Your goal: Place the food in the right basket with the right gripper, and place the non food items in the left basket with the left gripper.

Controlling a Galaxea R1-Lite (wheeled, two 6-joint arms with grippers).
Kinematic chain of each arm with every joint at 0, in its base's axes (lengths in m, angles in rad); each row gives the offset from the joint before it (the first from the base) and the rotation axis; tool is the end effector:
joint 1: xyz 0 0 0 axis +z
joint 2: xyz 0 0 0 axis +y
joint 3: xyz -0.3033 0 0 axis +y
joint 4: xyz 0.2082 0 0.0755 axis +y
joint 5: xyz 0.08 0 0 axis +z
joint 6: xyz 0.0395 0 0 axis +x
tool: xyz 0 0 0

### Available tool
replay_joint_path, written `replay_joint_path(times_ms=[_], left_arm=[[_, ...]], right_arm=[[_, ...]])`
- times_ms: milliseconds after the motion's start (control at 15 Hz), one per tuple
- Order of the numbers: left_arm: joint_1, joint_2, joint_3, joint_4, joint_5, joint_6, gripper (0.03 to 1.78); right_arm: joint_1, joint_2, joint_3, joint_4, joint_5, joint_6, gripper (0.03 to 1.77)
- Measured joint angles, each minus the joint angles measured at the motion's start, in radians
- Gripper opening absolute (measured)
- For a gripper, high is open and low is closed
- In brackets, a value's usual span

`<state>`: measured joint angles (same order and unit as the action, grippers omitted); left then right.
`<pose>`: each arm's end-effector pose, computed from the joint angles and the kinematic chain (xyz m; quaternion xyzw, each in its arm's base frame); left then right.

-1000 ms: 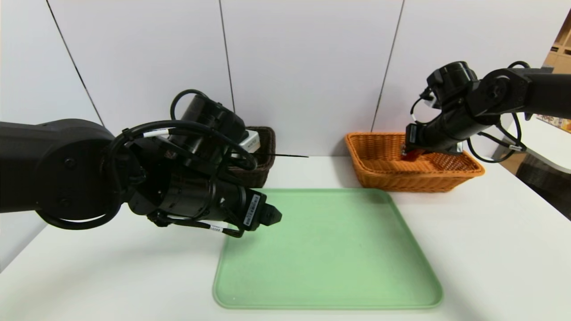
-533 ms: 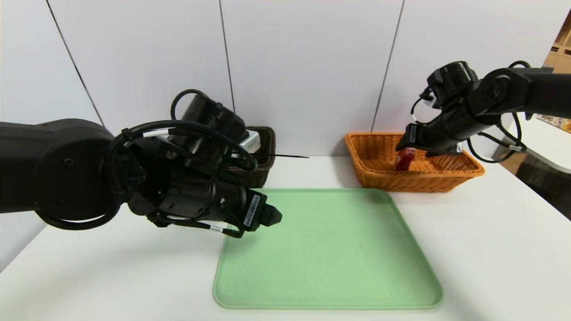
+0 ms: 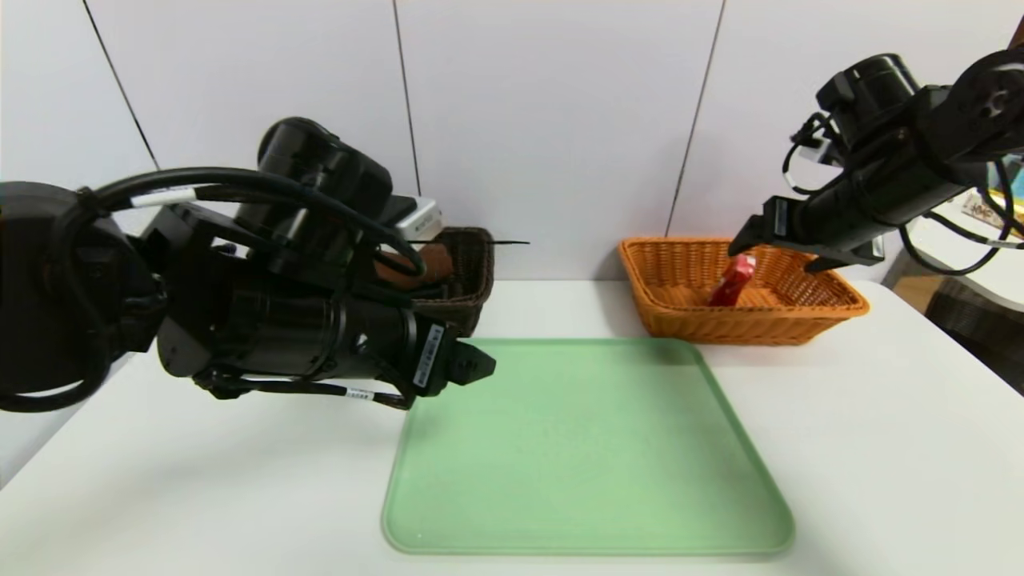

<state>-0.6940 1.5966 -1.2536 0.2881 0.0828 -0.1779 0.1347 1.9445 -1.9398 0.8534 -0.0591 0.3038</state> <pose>0.2524 -0.2058 0.2339 0.0365 0.3115 -0.2594 0.9134 0.3941 0.0511 0.2665 0.0977 0.4145 -0.0287 0.9043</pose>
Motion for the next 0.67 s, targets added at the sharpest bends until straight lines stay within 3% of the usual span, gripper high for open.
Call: replay_joint_path(times_ms=[333,667], left_arm=[[0.017,-0.101,-0.085,0.127,0.013,0.016,1.69],[0.026,-0.18,-0.166,0.306,0.162,0.013,1.69]], right_arm=[[0.064,-0.167,0.048,0.116,0.0,-0.001,1.63],[0.182,-0.356,0.149,0.164,-0.002,0.001,1.67]])
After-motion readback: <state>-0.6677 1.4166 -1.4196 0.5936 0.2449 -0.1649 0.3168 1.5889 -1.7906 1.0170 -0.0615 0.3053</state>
